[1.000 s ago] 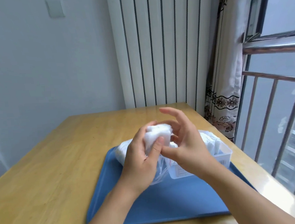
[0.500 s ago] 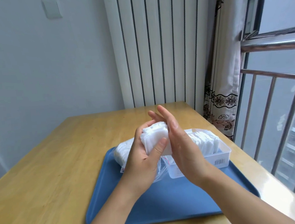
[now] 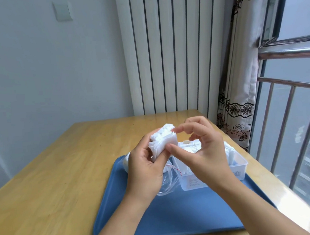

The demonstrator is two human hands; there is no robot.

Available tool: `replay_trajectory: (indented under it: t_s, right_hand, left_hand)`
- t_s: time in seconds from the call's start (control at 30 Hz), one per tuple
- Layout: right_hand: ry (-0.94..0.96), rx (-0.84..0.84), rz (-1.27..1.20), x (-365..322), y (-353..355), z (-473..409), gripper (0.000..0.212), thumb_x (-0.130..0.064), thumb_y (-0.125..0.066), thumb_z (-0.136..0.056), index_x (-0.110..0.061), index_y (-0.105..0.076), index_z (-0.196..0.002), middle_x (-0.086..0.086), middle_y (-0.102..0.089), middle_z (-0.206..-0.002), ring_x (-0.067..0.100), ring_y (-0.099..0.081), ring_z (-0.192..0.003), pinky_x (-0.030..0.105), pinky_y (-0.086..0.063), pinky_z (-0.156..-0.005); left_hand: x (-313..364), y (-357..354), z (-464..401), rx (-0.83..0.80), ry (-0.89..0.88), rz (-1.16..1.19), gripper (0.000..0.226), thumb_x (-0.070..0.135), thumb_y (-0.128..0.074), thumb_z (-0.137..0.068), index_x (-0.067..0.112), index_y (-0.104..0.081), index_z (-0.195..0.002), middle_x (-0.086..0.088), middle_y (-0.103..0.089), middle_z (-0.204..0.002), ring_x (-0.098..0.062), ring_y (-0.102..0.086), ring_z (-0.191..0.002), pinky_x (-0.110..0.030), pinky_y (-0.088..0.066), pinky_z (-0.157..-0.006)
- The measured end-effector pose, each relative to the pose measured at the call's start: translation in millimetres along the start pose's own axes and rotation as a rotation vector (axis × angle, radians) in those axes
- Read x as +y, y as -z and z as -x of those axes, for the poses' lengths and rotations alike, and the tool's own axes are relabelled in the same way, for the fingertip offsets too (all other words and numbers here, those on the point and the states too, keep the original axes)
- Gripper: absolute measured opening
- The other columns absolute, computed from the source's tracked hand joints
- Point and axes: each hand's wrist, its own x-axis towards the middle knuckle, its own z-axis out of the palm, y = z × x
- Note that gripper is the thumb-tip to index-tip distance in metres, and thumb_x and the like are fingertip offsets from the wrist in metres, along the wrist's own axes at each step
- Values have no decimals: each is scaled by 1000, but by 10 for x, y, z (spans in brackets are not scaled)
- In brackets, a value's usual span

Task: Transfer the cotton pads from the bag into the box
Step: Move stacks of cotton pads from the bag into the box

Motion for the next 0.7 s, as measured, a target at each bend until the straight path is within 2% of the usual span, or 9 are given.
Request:
replay_trajectory:
  t_s: [0.17, 0.3, 0.37, 0.47, 0.6, 0.7]
  right_hand:
    - [7, -93, 15, 22, 27, -18, 30, -24, -89, -66, -27, -76, -92, 1, -59, -94, 15, -57, -94, 17, -41, -77]
    - [-17, -162, 29, 67, 56, -47, 28, -27, -88, -65, -31, -75, -89, -5, -58, -88, 10, -55, -86, 17, -40, -74]
    - [-53, -203, 5, 89, 57, -59, 21, -29, -88, -66, -30, -74, -82, -8, -56, -82, 8, -52, -79, 20, -39, -72]
    - [-92, -254, -64, 130, 77, -68, 17, -29, -84, -70, -25, -70, -78, -11, -58, -79, 9, -49, -75, 27, -38, -71]
    - [-151, -339, -130, 135, 119, -87, 13, -25, -80, -76, -20, -68, -79, -11, -68, -79, 12, -55, -74, 36, -41, -70]
    - [-203, -384, -180, 145, 144, -91, 14, -21, -79, -78, -17, -65, -79, -13, -66, -74, 9, -54, -68, 38, -38, -68]
  left_hand:
    - [-24, 31, 3, -25, -2, -61, 36, 6, -73, -89, 28, -69, -117, 0, -76, -95, -8, -67, -84, -22, -56, -73]
    - [-75, 93, -18, -57, -54, -206, 41, 6, -73, -89, 27, -68, -124, 12, -77, -101, -8, -71, -92, -22, -56, -80]
    - [-95, 106, -27, -81, -62, -214, 43, 3, -74, -89, 26, -67, -125, 12, -76, -108, -12, -72, -100, -25, -56, -85]
    - [-76, 107, -26, -193, 64, 50, 41, -4, -69, -85, 14, -66, -121, -3, -76, -110, -20, -71, -104, -32, -56, -88]
    - [-8, 140, -50, -218, 327, 415, 41, 14, -48, -84, 3, -64, -120, -18, -74, -109, -28, -70, -103, -39, -57, -88]
    - [-38, 152, -79, -129, 368, 381, 32, 20, -46, -96, 9, -74, -106, -19, -74, -107, -27, -70, -98, -41, -58, -84]
